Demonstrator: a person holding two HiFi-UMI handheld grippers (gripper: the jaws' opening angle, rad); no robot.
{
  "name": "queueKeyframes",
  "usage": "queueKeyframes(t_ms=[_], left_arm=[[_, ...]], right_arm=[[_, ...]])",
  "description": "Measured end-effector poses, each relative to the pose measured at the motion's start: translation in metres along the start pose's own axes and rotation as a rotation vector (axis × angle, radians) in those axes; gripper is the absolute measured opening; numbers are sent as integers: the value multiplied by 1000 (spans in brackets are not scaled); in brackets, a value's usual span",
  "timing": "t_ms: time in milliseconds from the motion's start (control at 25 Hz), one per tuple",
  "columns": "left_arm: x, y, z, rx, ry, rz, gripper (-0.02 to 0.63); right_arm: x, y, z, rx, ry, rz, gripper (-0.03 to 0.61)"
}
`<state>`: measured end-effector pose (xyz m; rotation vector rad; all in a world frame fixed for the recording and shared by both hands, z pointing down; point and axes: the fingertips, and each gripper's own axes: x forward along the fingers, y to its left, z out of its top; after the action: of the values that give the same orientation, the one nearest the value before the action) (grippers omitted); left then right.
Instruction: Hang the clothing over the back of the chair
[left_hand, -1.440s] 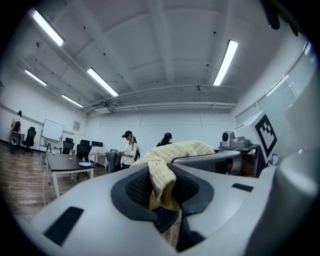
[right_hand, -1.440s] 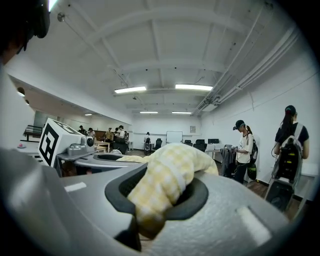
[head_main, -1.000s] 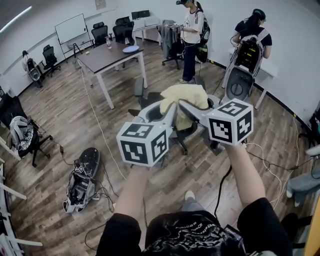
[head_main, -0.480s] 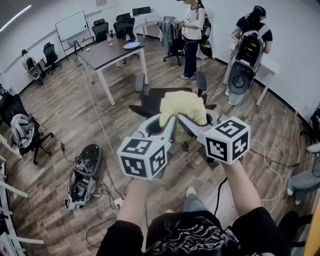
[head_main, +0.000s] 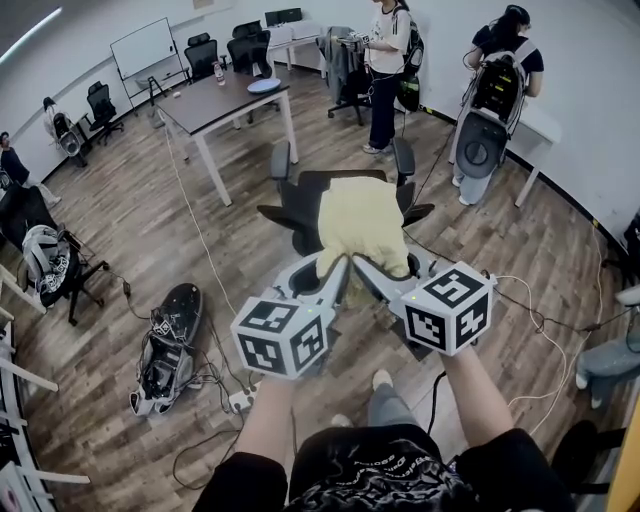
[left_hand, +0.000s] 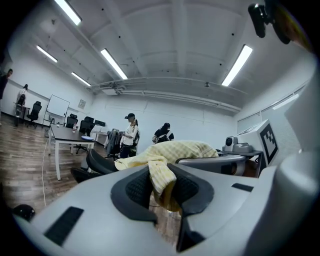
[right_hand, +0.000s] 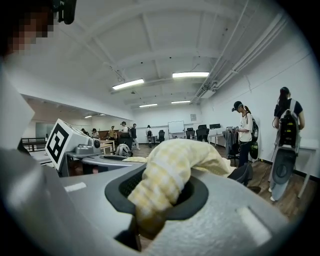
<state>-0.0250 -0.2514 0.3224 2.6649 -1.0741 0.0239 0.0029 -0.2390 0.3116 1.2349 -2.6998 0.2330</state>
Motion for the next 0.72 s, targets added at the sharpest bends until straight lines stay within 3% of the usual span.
queueKeyframes(t_ms=[720], left_arm=[[-6,7,-74,-102,124,6,75]], right_arm=[[1,10,-73,122,52,-10,84]])
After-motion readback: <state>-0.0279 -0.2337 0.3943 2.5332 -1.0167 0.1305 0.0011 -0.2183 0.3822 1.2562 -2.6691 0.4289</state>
